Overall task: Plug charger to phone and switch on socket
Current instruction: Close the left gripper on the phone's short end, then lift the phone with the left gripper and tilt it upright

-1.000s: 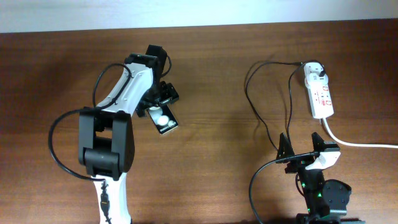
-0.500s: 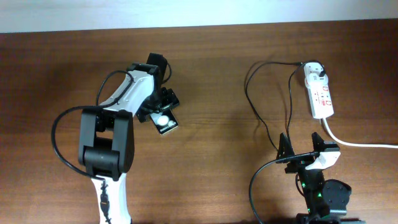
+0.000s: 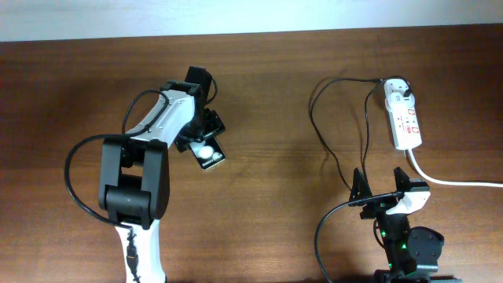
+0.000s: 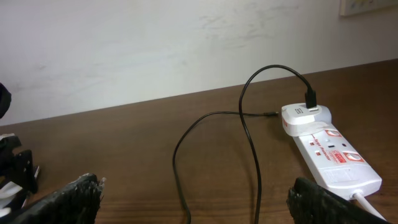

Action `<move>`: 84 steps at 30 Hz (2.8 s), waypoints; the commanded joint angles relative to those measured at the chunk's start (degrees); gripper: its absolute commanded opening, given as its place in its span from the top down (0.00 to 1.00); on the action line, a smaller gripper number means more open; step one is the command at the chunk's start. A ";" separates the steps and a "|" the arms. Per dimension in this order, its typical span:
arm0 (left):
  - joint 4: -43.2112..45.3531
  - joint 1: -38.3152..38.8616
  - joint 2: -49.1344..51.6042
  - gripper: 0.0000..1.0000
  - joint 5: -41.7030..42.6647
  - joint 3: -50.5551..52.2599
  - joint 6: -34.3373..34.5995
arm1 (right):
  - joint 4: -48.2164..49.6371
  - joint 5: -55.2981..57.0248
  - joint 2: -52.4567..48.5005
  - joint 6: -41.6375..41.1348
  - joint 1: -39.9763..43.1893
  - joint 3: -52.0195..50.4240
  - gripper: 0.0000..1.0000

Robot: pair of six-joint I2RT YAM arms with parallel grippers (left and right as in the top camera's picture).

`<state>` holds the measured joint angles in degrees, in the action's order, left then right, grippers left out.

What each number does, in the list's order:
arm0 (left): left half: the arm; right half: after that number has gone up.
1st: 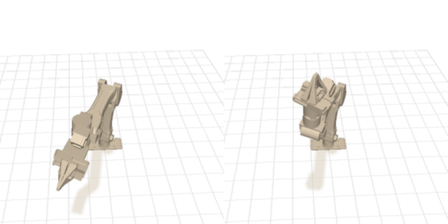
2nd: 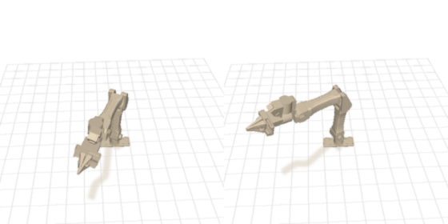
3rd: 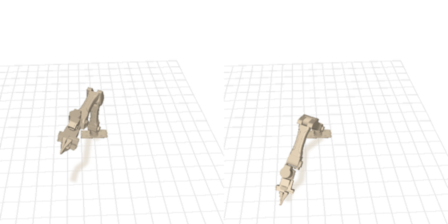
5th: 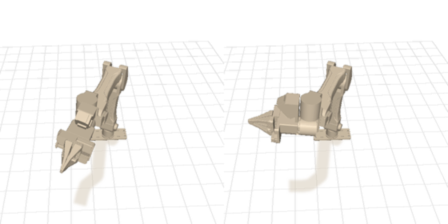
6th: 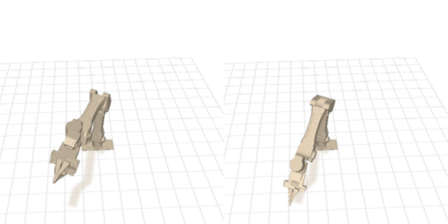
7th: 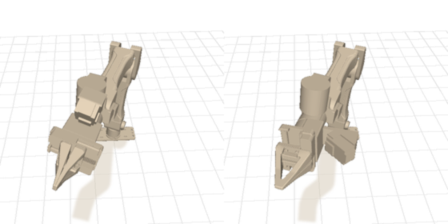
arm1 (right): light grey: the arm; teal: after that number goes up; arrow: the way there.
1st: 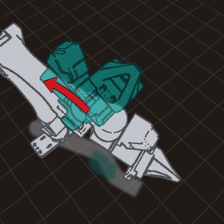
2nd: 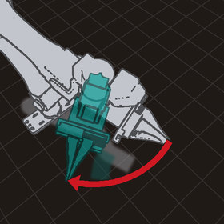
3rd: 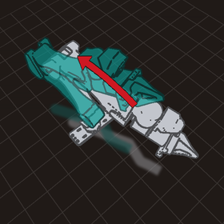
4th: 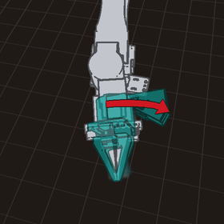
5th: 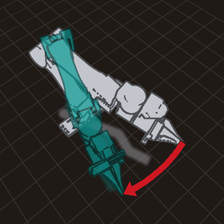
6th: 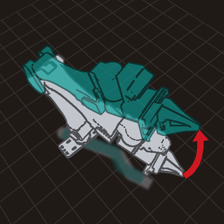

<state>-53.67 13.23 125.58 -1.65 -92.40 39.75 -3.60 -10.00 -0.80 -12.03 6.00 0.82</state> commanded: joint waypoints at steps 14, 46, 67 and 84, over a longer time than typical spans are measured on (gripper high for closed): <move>0.90 0.11 0.94 0.34 0.48 1.49 0.35 | -0.02 0.31 0.52 -0.39 0.39 -0.50 0.01; -24.15 0.07 -42.03 0.41 0.37 -7.63 -0.81 | -0.02 0.31 0.52 -0.39 0.39 -0.50 0.01; -33.94 0.11 -44.19 0.39 10.43 -7.61 -4.74 | -0.02 0.31 0.52 -0.39 0.39 -0.50 0.01; -34.93 0.11 -29.27 0.38 39.80 -7.63 -12.96 | -0.02 0.31 0.52 -0.39 0.39 -0.50 0.01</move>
<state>-88.29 13.23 96.49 27.07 -98.48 28.53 -3.60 -10.00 -0.80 -12.05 6.00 0.82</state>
